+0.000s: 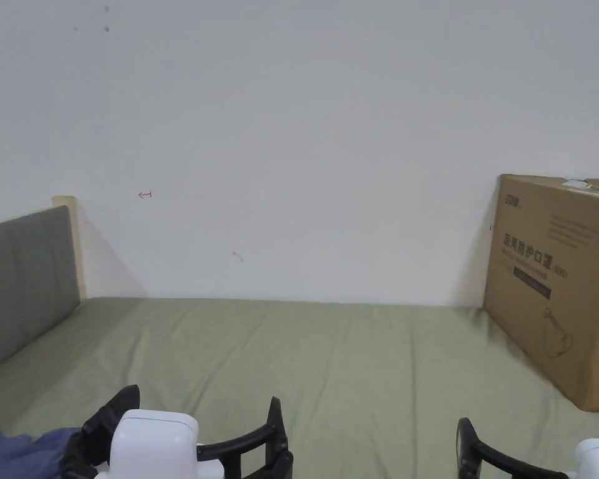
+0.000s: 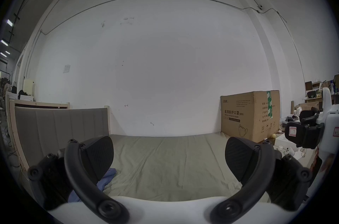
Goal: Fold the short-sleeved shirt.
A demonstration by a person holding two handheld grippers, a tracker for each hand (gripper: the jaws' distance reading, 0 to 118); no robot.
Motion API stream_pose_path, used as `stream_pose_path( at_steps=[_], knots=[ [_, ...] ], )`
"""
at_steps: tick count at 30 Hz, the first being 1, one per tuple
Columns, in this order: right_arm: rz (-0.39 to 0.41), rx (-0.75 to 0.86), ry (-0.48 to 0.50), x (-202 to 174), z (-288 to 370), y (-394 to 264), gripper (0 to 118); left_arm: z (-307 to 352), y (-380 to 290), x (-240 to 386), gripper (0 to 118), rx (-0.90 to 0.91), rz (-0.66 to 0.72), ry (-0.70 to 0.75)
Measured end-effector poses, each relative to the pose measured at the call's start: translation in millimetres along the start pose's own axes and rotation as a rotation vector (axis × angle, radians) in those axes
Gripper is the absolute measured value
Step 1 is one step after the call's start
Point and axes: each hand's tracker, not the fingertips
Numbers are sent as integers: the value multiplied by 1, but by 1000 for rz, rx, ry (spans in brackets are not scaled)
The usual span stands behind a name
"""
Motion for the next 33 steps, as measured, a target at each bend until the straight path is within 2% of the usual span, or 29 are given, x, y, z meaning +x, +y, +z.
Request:
stream_pose_path(
  at_steps=[11,13,14,15,16,18,20,21,22,23,24,25,26,28,30,31,32,33],
  knots=[
    [14,-6,19,-5,-1,0,118,0,-5,-2,118,-25,8,-2],
    [-24,24,13,-2,1,-2,118,0,-2,3,118,-24,-37,24],
    [-119,45,-7,3,2,-4,118,1,0,10,118,-4,-136,59],
    [-251,45,-27,9,2,-5,118,1,0,18,118,17,-261,100],
    [-464,12,-48,20,1,-9,118,0,-2,29,118,49,-442,147],
    [-1073,-167,-78,49,-9,-29,118,-3,-20,51,118,139,-926,216],
    [-1692,-425,-132,71,-19,-78,118,-6,-56,61,118,277,-1508,275],
    [-1918,-515,-159,73,-18,-104,118,-6,-70,62,117,363,-1751,299],
    [-2075,-577,-208,71,-16,-127,118,-7,-81,57,117,453,-1879,292],
    [-2042,-586,-266,71,-12,-134,118,-5,-79,57,117,431,-1830,248],
    [-1910,-546,-282,74,-10,-132,118,-2,-70,62,117,335,-1624,178],
    [-1693,-489,-261,80,-11,-122,118,-1,-62,61,117,235,-1395,141],
    [-1520,-452,-246,77,-11,-112,118,-3,-52,60,117,143,-1210,123],
    [-1255,-357,-177,80,-17,-89,118,-10,-36,49,117,-3,-885,116],
    [-967,-234,-105,73,-19,-59,118,-18,-17,27,117,-114,-481,77],
    [-743,-166,-76,65,-17,-43,118,-20,-8,13,117,-171,-224,43],
    [-480,-87,-53,52,-14,-30,118,-18,-4,-5,117,-175,59,-15],
    [-250,-19,-45,38,-10,-24,118,-14,-2,-19,117,-141,260,-51]
  ],
)
